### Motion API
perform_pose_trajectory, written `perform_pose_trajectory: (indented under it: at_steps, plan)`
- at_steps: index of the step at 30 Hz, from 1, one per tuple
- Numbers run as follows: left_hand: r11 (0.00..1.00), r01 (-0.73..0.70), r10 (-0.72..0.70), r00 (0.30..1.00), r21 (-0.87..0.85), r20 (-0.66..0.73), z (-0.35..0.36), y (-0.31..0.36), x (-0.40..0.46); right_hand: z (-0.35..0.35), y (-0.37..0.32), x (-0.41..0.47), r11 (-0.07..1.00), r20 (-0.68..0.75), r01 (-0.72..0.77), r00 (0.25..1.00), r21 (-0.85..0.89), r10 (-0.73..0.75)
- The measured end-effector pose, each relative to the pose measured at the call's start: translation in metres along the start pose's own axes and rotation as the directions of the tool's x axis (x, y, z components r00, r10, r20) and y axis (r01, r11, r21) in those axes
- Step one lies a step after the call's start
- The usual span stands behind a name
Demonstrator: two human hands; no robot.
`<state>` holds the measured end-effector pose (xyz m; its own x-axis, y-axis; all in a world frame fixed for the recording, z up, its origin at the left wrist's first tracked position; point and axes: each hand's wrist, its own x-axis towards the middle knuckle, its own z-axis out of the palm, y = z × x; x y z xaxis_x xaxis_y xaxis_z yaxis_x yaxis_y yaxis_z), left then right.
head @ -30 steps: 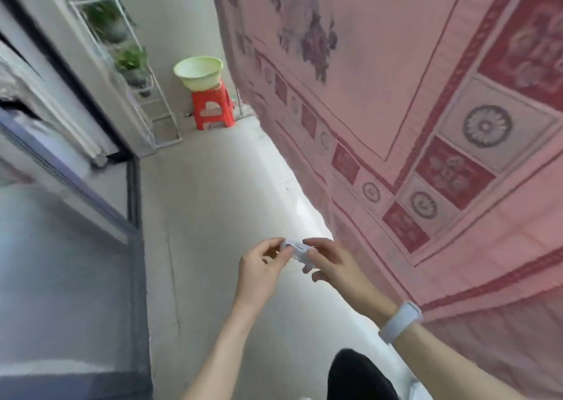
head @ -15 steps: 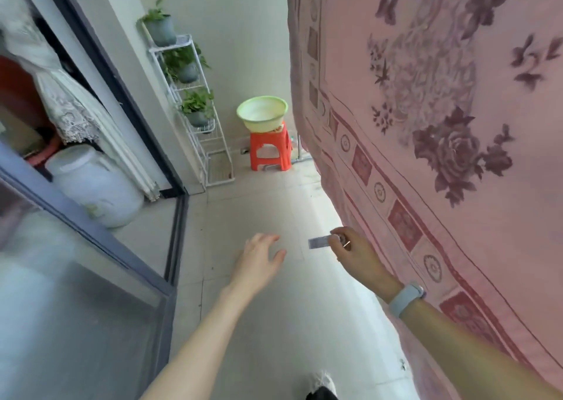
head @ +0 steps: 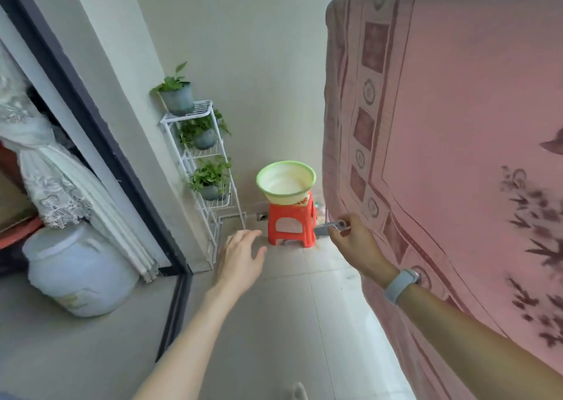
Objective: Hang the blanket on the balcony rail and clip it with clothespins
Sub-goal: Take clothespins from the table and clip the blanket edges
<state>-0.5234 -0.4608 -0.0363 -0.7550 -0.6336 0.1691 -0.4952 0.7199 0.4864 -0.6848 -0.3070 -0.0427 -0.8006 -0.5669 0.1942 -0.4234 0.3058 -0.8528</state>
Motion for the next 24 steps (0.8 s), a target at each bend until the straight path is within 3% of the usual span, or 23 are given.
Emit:
perform_pose_trajectory:
  at_steps: [8,14,20,24]
  plan:
    - [0.986,-0.105,0.105,0.994,-0.128,-0.012,-0.005,0.004,0.285,0.024,-0.021,0.246,0.999,-0.158,0.050,0.986,0.019,-0.046]
    - [0.955,-0.223,0.227,0.974,-0.195,-0.002,0.042,0.020,0.481,0.034,0.007,0.417,0.999,-0.254,0.038,0.966,-0.016,-0.041]
    - [0.902,-0.234,0.248,0.969,-0.364,-0.007,0.096,0.038,0.653,0.048,0.047,0.581,0.999,-0.393,0.005,0.920,0.033,0.008]
    - [0.839,-0.250,0.279,0.960,-0.484,-0.012,0.108,0.061,0.751,0.049,0.048,0.670,0.998,-0.461,0.027,0.886,-0.050,-0.047]
